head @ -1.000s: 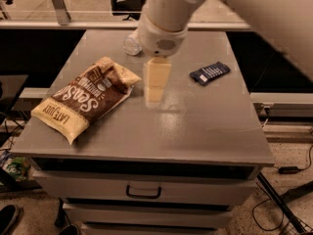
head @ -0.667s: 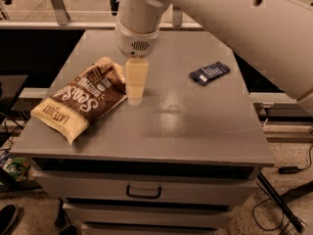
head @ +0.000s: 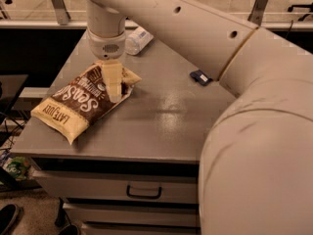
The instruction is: Move brown chip bag near rxbar blueberry
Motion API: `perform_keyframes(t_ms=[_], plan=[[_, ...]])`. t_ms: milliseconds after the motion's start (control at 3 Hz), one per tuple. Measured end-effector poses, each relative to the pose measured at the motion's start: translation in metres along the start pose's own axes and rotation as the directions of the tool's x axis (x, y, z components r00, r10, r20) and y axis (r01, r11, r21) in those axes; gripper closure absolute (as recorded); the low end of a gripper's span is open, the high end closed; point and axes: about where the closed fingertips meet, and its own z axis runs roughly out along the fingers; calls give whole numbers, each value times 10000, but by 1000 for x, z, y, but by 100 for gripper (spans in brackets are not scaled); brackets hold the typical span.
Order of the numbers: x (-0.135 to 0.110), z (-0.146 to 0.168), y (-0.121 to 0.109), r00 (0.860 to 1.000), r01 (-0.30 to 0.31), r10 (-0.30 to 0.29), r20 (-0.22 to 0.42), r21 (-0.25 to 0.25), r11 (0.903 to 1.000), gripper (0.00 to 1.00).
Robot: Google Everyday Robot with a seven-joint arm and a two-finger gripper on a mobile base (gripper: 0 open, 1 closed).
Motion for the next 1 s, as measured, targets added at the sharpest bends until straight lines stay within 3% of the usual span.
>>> perform_keyframes(t_ms=[667, 1000], plan=[[5, 17, -13, 9983, 114, -124, -572, -183, 9998, 48], [28, 6, -16, 9967, -118, 119, -801, 18, 9999, 72]])
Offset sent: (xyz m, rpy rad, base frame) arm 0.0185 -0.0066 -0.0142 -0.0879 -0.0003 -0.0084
